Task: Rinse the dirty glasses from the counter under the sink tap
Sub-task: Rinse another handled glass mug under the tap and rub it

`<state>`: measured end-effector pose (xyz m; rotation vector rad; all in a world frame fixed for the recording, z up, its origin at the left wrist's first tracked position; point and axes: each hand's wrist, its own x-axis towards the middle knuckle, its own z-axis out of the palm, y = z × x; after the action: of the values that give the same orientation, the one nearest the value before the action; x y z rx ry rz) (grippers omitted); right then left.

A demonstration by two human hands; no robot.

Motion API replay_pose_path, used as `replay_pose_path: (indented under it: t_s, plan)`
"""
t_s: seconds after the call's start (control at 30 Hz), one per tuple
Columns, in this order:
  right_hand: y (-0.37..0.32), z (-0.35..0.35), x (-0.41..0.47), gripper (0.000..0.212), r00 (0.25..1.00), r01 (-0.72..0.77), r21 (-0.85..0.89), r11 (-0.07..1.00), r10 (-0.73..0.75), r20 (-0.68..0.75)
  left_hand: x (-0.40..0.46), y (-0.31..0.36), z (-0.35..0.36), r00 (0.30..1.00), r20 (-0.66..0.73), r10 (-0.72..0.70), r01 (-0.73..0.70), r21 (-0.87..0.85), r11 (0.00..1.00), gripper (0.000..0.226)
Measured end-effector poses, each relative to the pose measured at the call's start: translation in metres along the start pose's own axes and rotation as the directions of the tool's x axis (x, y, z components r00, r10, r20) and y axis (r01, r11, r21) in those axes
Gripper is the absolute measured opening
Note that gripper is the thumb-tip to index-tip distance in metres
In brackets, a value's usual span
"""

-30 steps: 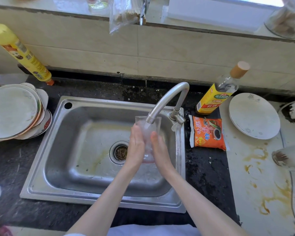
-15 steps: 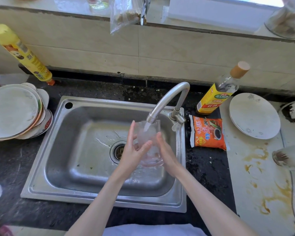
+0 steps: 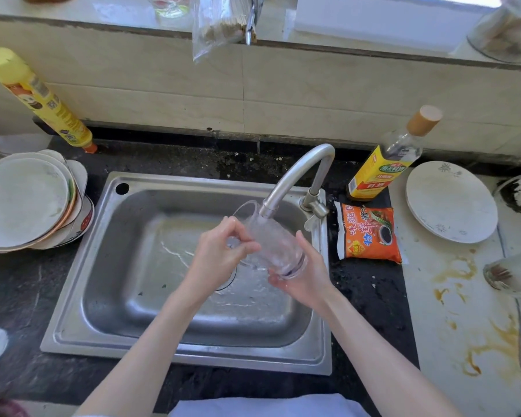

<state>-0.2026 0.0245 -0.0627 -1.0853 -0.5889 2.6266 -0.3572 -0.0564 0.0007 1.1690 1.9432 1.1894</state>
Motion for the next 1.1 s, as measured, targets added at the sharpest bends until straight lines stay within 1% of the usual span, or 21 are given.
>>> replay_pose_path:
  t_s: [0.07,0.13,0.17,0.27,0.33,0.37,0.43,0.5,0.53,0.57,0.63,0.7,0.73,0.8,0.87,0.93,0.97,1.0,1.03,1.07,1.1]
  plan:
    - [0.003,0.0,0.003,0.056,0.999,0.022,0.001,1.0,-0.022,-0.038,-0.003,-0.001,0.003,0.997,0.046,0.057,-0.06,0.058,0.997,0.023]
    - [0.002,0.001,0.006,0.055,0.996,0.025,-0.046,0.999,-0.029,-0.085,-0.002,-0.001,0.0,0.972,0.204,0.113,-0.146,0.153,0.977,0.011]
    - [0.001,0.001,0.006,0.053,0.993,0.012,-0.069,0.998,-0.019,-0.112,0.0,0.001,-0.005,0.943,0.317,0.099,-0.173,0.214,0.961,0.014]
    - [-0.005,0.001,0.005,0.046,0.983,-0.052,-0.074,0.996,0.039,-0.178,0.012,0.01,-0.015,0.744,0.667,-0.04,-0.307,0.395,0.866,0.029]
    - [-0.009,0.004,0.003,0.033,0.976,-0.093,-0.062,0.994,0.079,-0.202,0.017,0.016,-0.014,0.642,0.756,-0.128,-0.392,0.467,0.793,0.034]
    - [-0.011,0.006,0.002,0.033,0.975,-0.107,-0.067,0.992,0.092,-0.201,0.019,0.016,-0.011,0.626,0.765,-0.153,-0.386,0.474,0.792,0.036]
    - [-0.013,0.008,0.0,0.036,0.985,-0.106,-0.108,0.988,0.089,-0.151,0.02,0.014,-0.008,0.618,0.766,-0.177,-0.274,0.42,0.865,0.04]
    - [-0.014,0.007,0.001,0.044,0.995,-0.053,-0.184,0.981,0.036,-0.098,0.017,0.016,-0.006,0.55,0.813,-0.191,0.083,0.174,0.981,0.051]
    - [-0.014,0.006,0.0,0.045,0.996,-0.021,-0.244,0.97,-0.002,-0.093,0.015,0.018,-0.006,0.538,0.821,-0.194,0.295,0.033,0.955,0.058]
    - [-0.015,0.006,-0.002,0.043,0.996,0.012,-0.297,0.955,-0.039,-0.085,0.013,0.019,-0.005,0.547,0.809,-0.213,0.474,-0.09,0.876,0.062]
    - [-0.014,0.007,-0.003,0.027,0.991,0.089,-0.383,0.92,-0.12,-0.059,0.011,0.014,-0.004,0.553,0.8,-0.235,0.715,-0.31,0.626,0.062]
    - [-0.015,0.011,-0.003,0.018,0.982,0.133,-0.433,0.892,-0.179,-0.068,0.008,0.01,-0.002,0.55,0.827,-0.117,0.802,-0.484,0.35,0.072]
    - [-0.015,0.011,-0.002,0.016,0.976,0.153,-0.461,0.874,-0.207,-0.069,0.008,0.008,-0.002,0.554,0.828,-0.087,0.817,-0.521,0.247,0.079]
    - [-0.016,0.012,0.002,0.018,0.957,0.208,-0.523,0.827,-0.281,-0.064,0.011,0.003,-0.001,0.572,0.816,-0.079,0.817,-0.559,0.144,0.085]
    - [-0.018,0.01,0.006,0.025,0.939,0.265,-0.557,0.787,-0.341,-0.035,0.01,0.003,-0.001,0.576,0.815,-0.069,0.816,-0.567,0.112,0.085]
    - [-0.019,0.01,0.008,0.029,0.939,0.269,-0.539,0.798,-0.343,-0.039,0.01,0.012,0.0,0.545,0.838,-0.029,0.825,-0.53,0.195,0.074]
    - [-0.021,0.013,0.005,0.028,0.951,0.231,-0.492,0.839,-0.3,-0.067,0.01,0.023,0.003,0.525,0.849,-0.066,0.811,-0.475,0.341,0.06]
    - [-0.021,0.012,0.005,0.028,0.967,0.17,-0.453,0.875,-0.236,-0.092,0.01,0.031,0.007,0.525,0.835,-0.166,0.76,-0.372,0.533,0.045]
    - [-0.022,0.013,0.003,0.03,0.977,0.103,-0.415,0.904,-0.17,-0.127,0.011,0.037,0.011,0.555,0.798,-0.236,0.665,-0.255,0.702,0.036]
    - [-0.023,0.012,0.003,0.034,0.981,0.039,-0.401,0.915,-0.111,-0.159,0.008,0.038,0.009,0.568,0.792,-0.223,0.556,-0.17,0.813,0.038]
    - [-0.025,0.014,0.002,0.038,0.983,-0.026,-0.383,0.923,-0.047,-0.179,0.008,0.038,0.01,0.508,0.831,-0.225,0.508,-0.078,0.857,0.045]
